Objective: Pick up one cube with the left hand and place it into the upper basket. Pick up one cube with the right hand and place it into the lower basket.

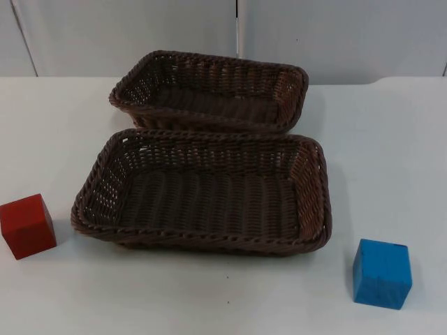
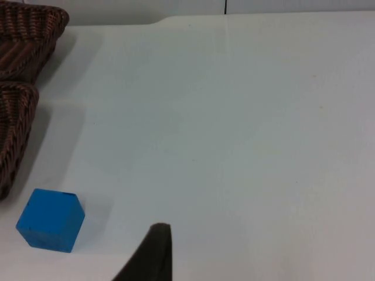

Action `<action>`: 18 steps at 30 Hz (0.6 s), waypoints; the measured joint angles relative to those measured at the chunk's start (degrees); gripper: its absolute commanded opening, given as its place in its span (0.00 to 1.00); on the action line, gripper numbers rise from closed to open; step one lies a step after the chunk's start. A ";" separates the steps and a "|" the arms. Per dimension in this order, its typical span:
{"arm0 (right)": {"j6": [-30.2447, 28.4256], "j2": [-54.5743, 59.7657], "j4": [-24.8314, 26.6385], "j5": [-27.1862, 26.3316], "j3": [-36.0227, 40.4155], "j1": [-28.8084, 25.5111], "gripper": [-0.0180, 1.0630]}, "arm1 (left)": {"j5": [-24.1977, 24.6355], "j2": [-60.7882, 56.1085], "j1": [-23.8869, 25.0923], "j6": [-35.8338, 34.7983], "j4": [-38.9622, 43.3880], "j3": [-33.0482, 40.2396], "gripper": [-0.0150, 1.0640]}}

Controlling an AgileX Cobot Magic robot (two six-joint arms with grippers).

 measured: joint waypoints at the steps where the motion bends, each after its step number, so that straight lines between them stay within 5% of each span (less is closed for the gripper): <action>1: 0.00 0.00 0.00 0.00 0.00 0.00 0.98 | -0.12 0.96 0.00 0.56 0.00 -0.35 0.99; 18: 0.00 0.00 0.00 0.00 0.00 0.00 0.98 | -1.86 11.99 0.00 5.11 -1.33 -7.03 0.99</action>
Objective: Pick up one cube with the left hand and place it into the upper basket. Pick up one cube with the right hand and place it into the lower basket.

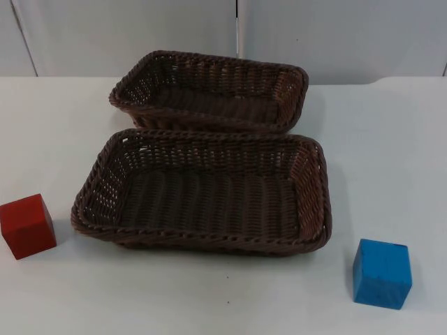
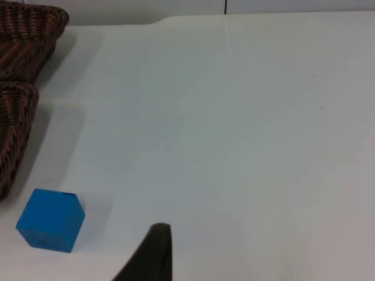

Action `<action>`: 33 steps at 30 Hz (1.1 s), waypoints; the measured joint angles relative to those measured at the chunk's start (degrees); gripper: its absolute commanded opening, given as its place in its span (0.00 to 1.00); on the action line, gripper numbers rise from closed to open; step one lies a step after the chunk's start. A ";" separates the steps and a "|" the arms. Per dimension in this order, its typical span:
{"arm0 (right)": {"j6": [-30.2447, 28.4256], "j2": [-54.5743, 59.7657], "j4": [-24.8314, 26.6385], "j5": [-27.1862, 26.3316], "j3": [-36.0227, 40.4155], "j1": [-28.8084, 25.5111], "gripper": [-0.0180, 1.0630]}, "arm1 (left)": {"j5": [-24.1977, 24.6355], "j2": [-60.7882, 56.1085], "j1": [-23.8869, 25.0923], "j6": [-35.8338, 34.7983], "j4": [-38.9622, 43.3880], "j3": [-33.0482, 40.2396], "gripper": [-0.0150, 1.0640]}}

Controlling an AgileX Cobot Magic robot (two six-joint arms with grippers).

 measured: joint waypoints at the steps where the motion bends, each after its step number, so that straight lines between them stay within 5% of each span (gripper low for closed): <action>1: 0.00 0.00 0.00 0.00 0.00 0.00 0.98 | -0.03 0.75 0.00 0.82 0.00 -0.14 0.99; 33: 0.00 0.00 0.00 0.00 0.00 0.00 0.98 | 2.23 24.41 -1.64 28.45 -10.48 -5.68 0.99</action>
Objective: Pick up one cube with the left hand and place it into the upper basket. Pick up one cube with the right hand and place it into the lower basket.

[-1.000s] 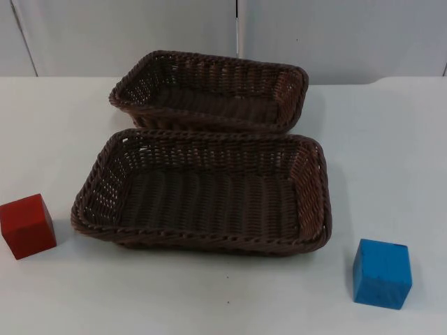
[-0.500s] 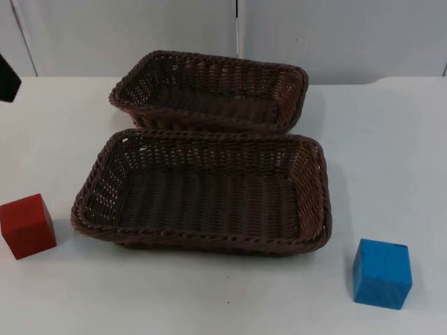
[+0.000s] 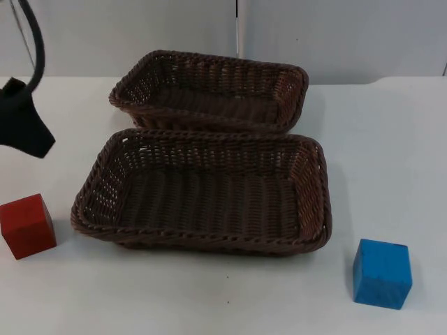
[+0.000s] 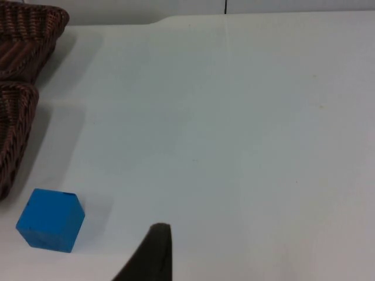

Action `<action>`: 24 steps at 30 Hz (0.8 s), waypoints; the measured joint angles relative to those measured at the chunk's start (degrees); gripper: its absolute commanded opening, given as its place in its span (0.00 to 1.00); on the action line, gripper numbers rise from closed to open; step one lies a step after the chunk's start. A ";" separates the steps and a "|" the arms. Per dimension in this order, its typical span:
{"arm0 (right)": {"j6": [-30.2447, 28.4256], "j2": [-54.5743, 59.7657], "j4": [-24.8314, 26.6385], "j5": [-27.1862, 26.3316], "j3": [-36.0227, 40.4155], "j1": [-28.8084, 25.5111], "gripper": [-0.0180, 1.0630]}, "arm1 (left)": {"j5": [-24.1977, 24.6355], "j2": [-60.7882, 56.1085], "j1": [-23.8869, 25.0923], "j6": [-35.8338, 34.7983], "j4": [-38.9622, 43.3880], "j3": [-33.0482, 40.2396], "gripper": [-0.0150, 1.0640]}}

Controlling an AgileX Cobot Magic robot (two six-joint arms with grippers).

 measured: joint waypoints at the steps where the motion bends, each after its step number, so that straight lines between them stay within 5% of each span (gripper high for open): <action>1: 0.00 0.00 0.00 0.00 0.00 0.00 0.98 | -0.70 0.69 -0.51 1.15 0.00 0.00 0.99; 24: 0.00 0.00 0.00 0.00 0.00 0.00 0.98 | -8.94 13.06 -0.64 2.57 1.12 -0.04 0.99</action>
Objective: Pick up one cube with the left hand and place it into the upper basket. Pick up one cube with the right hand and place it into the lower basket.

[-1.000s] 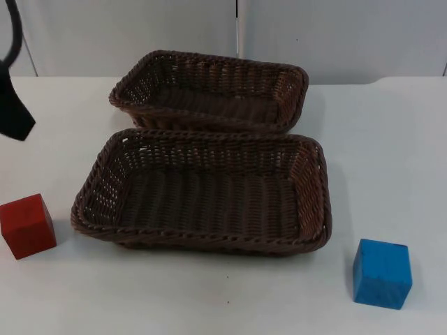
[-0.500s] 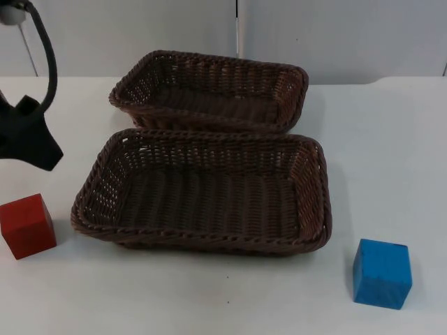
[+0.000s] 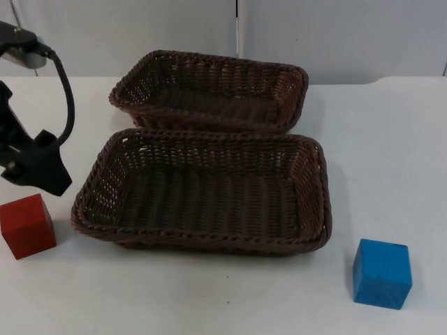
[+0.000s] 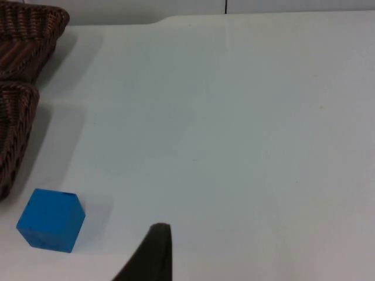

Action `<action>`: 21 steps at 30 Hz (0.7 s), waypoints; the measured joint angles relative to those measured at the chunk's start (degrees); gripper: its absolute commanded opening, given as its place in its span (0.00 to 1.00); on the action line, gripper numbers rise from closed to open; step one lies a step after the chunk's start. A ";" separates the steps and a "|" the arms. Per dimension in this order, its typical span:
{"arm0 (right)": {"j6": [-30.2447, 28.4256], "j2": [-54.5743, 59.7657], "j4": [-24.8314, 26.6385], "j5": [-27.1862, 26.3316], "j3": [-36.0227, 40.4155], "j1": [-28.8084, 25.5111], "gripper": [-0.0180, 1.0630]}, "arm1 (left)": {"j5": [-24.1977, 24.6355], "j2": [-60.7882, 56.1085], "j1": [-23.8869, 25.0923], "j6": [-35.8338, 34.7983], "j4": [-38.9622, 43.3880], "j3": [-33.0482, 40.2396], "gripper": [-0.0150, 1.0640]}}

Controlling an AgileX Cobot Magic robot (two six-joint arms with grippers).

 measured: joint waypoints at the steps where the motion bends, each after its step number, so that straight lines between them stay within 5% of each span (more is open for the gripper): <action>1: 0.00 0.00 0.00 0.00 0.00 0.00 0.98 | 0.00 0.00 0.00 0.00 0.00 0.00 0.99; 21: 0.00 0.00 0.00 0.00 0.00 -0.48 0.98 | -1.63 3.68 0.00 -0.10 2.91 0.00 0.99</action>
